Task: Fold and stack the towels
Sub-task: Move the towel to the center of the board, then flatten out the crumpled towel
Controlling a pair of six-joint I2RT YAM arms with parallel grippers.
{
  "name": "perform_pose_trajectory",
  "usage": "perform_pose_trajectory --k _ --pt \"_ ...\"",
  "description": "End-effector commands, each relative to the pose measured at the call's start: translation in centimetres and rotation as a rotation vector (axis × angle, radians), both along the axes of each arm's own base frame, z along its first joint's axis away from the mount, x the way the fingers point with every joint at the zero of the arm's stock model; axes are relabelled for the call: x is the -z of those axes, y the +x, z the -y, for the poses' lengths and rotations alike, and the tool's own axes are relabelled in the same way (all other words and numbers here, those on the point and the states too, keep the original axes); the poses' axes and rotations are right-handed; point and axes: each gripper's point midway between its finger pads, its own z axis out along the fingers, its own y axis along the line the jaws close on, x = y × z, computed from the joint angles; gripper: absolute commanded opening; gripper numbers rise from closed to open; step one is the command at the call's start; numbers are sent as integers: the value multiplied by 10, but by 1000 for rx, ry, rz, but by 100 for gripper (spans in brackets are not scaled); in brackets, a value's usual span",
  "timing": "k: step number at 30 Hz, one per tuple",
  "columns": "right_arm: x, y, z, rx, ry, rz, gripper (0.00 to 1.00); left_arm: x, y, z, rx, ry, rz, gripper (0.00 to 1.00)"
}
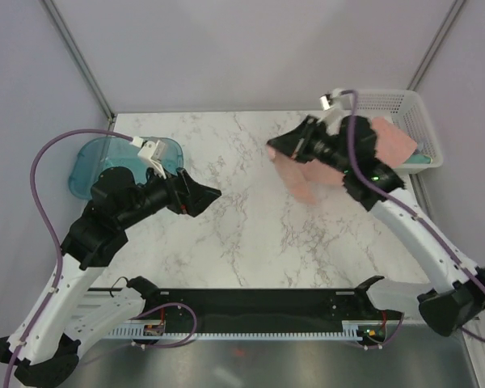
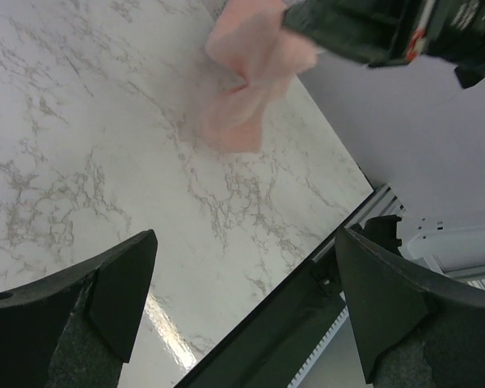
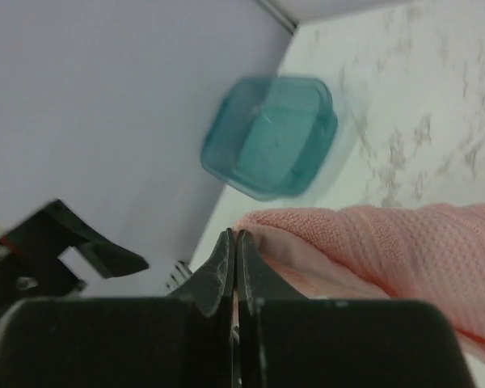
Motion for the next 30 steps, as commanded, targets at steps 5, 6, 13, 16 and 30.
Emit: perform_pose_trajectory --k 5,6,13,16,30 --pt "178 -35 -122 -156 -361 -181 0 60 7 -6 -114 -1 -204 96" --pt "201 -32 -125 -155 -407 -210 0 69 8 -11 -144 7 -215 96" --pt "258 -22 -117 -197 -657 -212 30 105 18 -28 -294 30 -292 96" --pt "224 -16 -94 -111 -713 -137 46 121 24 -28 -314 60 -323 96" --pt "307 -70 26 101 -914 -278 38 227 38 46 -73 157 -443 83"
